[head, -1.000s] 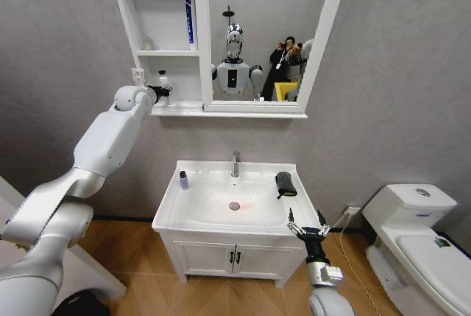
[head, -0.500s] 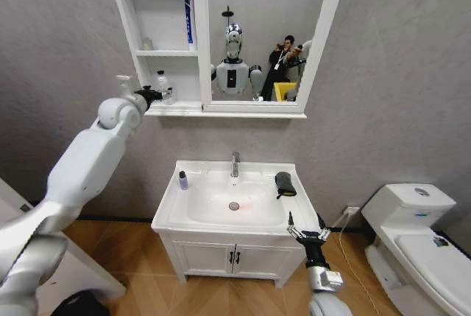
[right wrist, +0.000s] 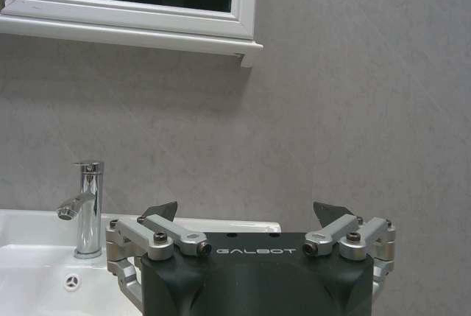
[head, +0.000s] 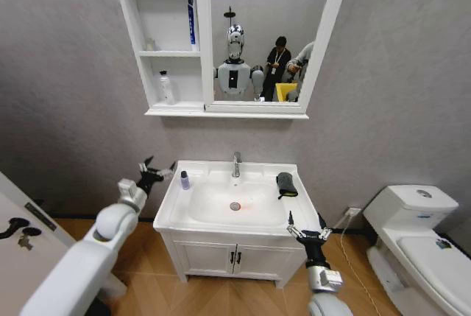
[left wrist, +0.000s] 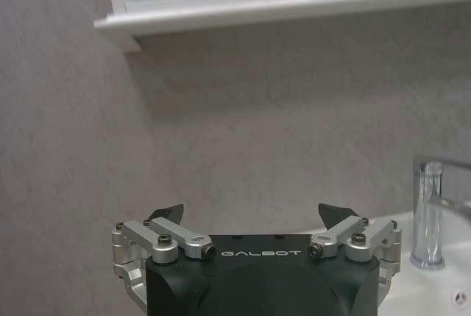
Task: Move facial cleanser and shampoo from washbasin to cabinet, then wipe washbasin with towel.
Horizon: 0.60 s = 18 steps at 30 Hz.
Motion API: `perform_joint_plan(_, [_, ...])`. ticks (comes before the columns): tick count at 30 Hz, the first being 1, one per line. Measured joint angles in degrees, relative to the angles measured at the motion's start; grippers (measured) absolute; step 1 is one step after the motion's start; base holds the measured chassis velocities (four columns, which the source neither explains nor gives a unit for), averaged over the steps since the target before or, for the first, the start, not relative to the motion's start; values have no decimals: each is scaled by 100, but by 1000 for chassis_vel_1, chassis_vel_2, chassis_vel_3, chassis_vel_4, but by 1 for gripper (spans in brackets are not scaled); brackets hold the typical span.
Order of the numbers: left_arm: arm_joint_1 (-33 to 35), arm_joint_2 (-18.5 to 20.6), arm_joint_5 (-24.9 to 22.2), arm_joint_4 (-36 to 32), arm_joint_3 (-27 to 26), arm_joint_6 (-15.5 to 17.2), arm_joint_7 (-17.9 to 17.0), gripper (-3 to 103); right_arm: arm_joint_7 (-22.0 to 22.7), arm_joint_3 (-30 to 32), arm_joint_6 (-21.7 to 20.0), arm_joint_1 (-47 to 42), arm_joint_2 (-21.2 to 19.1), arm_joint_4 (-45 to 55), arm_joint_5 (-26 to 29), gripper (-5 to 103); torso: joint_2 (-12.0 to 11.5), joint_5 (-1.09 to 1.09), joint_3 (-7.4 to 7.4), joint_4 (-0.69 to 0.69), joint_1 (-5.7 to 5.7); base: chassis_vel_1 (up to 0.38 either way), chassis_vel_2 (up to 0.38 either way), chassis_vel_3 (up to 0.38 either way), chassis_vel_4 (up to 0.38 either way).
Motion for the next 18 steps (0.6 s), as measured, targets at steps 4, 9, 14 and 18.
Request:
perform_joint_plan(4, [-104,-564,443,851,105,-295,140,99,-28,6,90,-106,38,30,-20,100,-1,0,1,1,1,0,0,0,0])
perform_joint_plan(9, [-367,-798,545,1399,158,-309,215,99,-87,36,165,-261,50,97,-2,100,-1,0,1,0,1,0,0,0,0])
perform_joint_plan(14, [-688,-978,542,1931,214,-236,253,99,-98,59,205,-320,26,99,8,100,-1,1,1,1,1,0,0,0,0])
perform_joint_plan(18, [-809,-1192,559,2227,251,-219,334,99,-100,76,204,-292,32,121,20,100,-1,0,1,2,1,0,0,0,0])
